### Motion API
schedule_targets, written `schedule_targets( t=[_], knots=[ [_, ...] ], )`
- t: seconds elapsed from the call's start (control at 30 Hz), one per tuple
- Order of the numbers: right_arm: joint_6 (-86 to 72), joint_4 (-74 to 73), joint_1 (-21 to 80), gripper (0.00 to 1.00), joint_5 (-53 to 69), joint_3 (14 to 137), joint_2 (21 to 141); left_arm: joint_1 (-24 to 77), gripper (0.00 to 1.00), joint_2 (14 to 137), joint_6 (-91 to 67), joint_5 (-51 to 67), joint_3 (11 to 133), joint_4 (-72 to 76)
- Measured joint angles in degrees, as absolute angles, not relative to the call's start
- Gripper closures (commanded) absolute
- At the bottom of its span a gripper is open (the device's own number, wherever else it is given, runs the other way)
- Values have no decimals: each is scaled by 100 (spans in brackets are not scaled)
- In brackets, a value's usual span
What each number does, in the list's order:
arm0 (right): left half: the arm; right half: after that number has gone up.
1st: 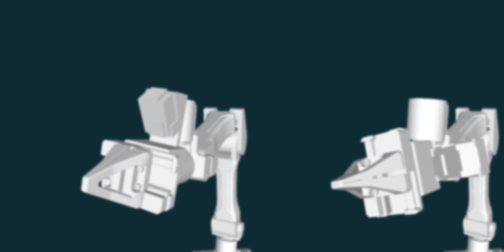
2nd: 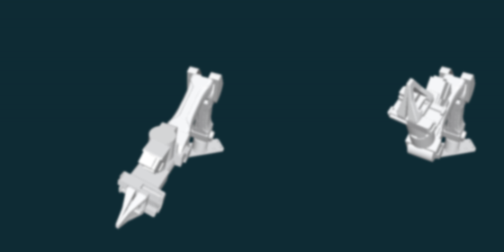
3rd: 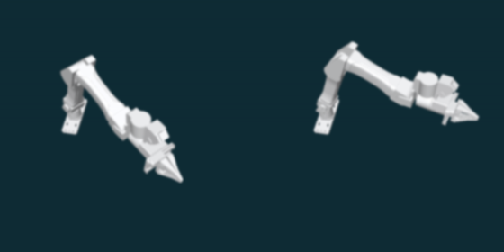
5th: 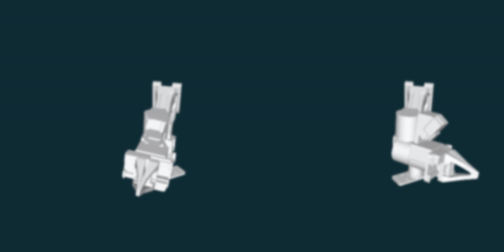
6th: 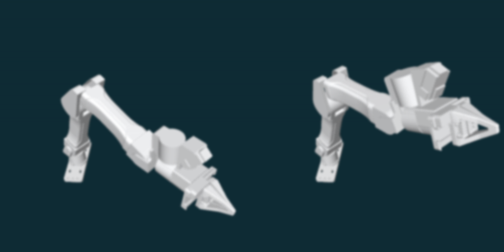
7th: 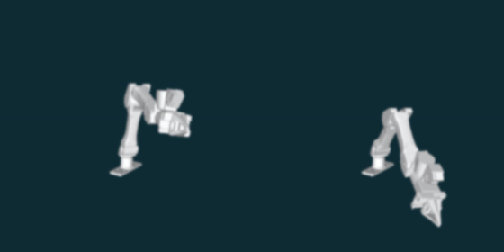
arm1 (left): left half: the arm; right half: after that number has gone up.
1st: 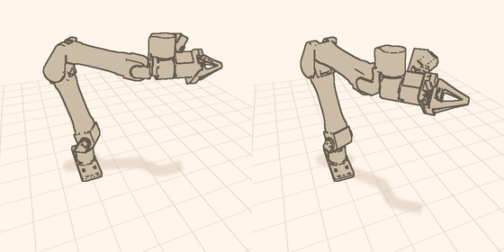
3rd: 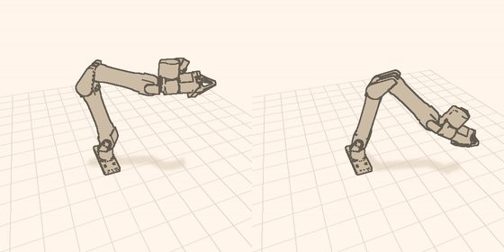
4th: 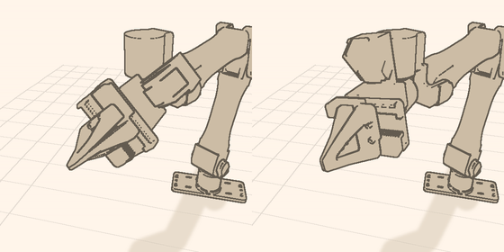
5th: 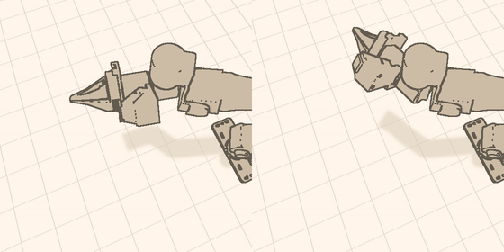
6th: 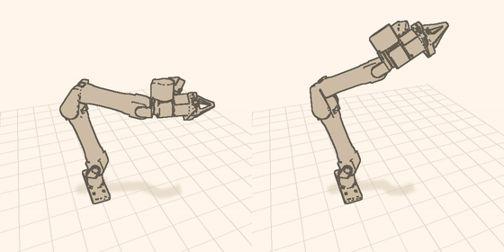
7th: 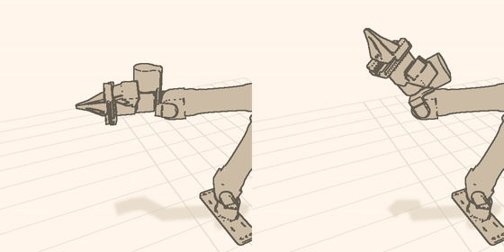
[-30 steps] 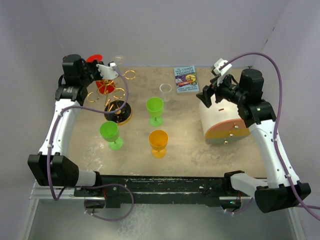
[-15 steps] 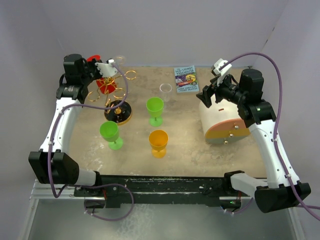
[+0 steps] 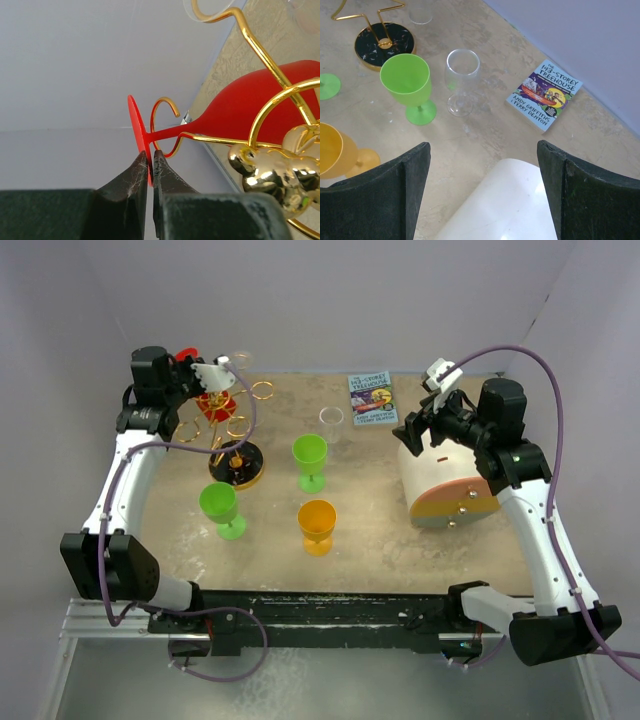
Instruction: Place the wine glass upside down on the wine glass rack
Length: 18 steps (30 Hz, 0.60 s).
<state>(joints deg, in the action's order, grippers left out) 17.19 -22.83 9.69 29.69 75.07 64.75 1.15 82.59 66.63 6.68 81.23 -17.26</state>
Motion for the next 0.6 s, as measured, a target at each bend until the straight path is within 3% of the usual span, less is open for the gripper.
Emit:
schedule_targets(
  t=[0.33,0.6],
  knots=[
    [1719,-2283,969,11,2967,7507,6486,115,85,8300,6661,707,8123,-1730],
    [1721,-2283,969,11,2967,7491,6486,115,92,8300,6659,731,8154,-1732]
  ],
)
